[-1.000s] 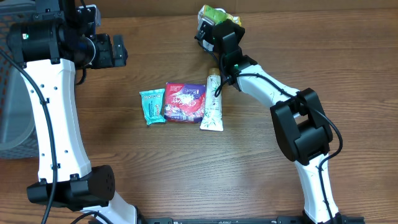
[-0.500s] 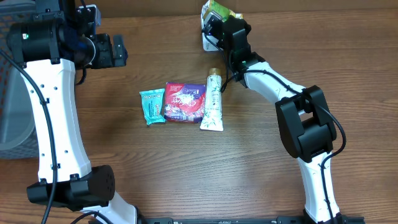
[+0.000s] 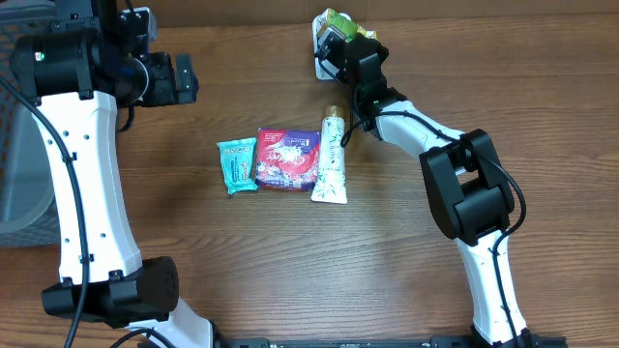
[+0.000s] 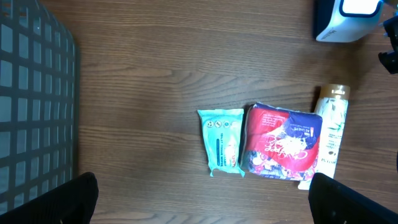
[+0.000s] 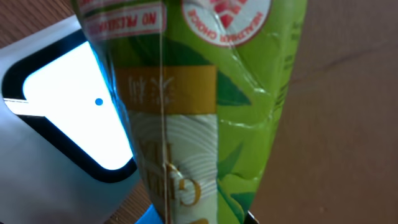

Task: Scan the item barcode
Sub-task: 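Lift the snack pack and hold it in front of the white scanner, then carry the snack pack to the right side and drop it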

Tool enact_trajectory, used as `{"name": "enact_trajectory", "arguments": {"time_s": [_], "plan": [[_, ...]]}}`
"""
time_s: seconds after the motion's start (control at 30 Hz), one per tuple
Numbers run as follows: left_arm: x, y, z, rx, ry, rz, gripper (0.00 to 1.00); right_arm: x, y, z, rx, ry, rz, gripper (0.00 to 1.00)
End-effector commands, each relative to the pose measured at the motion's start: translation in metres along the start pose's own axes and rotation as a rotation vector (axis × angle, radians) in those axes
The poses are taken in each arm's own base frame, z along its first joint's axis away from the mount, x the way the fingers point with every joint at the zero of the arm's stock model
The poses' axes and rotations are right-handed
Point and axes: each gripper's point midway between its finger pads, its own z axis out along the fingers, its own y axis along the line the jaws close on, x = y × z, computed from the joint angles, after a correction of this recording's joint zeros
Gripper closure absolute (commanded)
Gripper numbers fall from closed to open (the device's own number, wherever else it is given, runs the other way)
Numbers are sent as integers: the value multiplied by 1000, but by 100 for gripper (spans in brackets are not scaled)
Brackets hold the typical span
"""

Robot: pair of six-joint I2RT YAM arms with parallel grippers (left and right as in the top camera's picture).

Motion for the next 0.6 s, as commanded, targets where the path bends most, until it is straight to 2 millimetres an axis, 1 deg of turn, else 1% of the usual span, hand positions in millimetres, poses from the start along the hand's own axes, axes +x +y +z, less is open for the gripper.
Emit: {"name": "enact_trajectory", "arguments": {"time_s": [0.0, 0.33, 0.43, 0.57], "plan": [[-1, 0, 2, 0, 2, -6, 0, -14, -35, -5, 87, -18, 63, 96], [-1, 0, 2, 0, 2, -6, 0, -15, -38, -6, 99, -15, 66, 96], [-1, 0, 2, 0, 3, -6, 1, -23, -49, -13, 114, -33, 136, 96], [-1, 0, 2, 0, 2, -6, 0, -41, -79, -32, 123, -71, 320, 96]]}}
